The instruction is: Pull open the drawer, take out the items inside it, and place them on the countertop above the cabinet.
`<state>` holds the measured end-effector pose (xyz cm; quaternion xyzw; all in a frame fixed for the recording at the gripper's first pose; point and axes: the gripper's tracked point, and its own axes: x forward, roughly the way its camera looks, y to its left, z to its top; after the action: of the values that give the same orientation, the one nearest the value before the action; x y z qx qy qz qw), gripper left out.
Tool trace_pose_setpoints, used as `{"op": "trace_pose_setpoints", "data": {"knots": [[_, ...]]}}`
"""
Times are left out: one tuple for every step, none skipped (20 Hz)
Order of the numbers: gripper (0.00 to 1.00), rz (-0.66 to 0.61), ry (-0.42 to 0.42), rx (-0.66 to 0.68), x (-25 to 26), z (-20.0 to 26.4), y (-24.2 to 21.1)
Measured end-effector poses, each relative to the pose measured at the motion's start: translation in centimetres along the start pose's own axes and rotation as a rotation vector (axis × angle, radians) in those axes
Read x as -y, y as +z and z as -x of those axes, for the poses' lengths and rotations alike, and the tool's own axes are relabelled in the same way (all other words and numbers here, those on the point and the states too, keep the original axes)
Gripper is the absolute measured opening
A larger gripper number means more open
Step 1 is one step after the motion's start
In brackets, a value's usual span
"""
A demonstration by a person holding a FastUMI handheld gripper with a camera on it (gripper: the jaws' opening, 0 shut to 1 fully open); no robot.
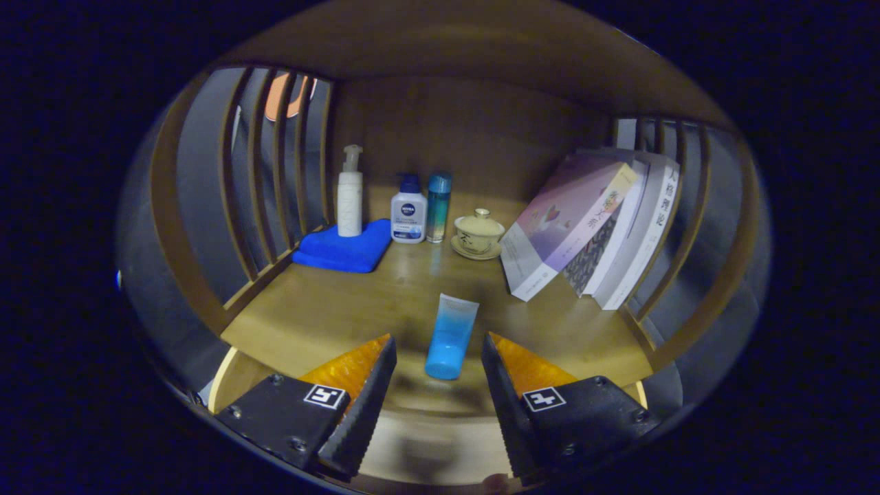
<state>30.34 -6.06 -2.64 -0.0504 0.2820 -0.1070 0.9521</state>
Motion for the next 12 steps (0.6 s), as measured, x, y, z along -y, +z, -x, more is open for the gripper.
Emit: {"op": "trace_pose_setpoints", "data": {"knots": [[0.79, -0.005, 0.011, 0.013, -0.3, 1.1, -0.2], [0.79, -0.014, 0.029, 0.026, -0.7, 2.2, -0.4], [0.79, -0.026, 0.043, 0.040, -1.0, 3.4, -0.7], [0.81, -0.038, 0.059, 0.052, -1.3, 4.5, -1.0], [0.82, -0.051, 0.070, 0.067, -1.5, 5.7, -1.3], [0.86, -0.057, 0.082, 0.084, -1.7, 6.8, -1.6], [0.89, -0.060, 0.088, 0.103, -1.9, 7.7, -2.0], [0.93, -0.058, 0.093, 0.125, -2.1, 8.8, -2.4], [0.96, -0.056, 0.093, 0.145, -2.1, 9.6, -2.8], [0.96, -0.057, 0.094, 0.169, -2.2, 10.4, -3.2], [0.96, -0.059, 0.095, 0.192, -2.1, 11.3, -3.7], [0.96, -0.063, 0.094, 0.216, -2.1, 12.0, -4.2]]}}
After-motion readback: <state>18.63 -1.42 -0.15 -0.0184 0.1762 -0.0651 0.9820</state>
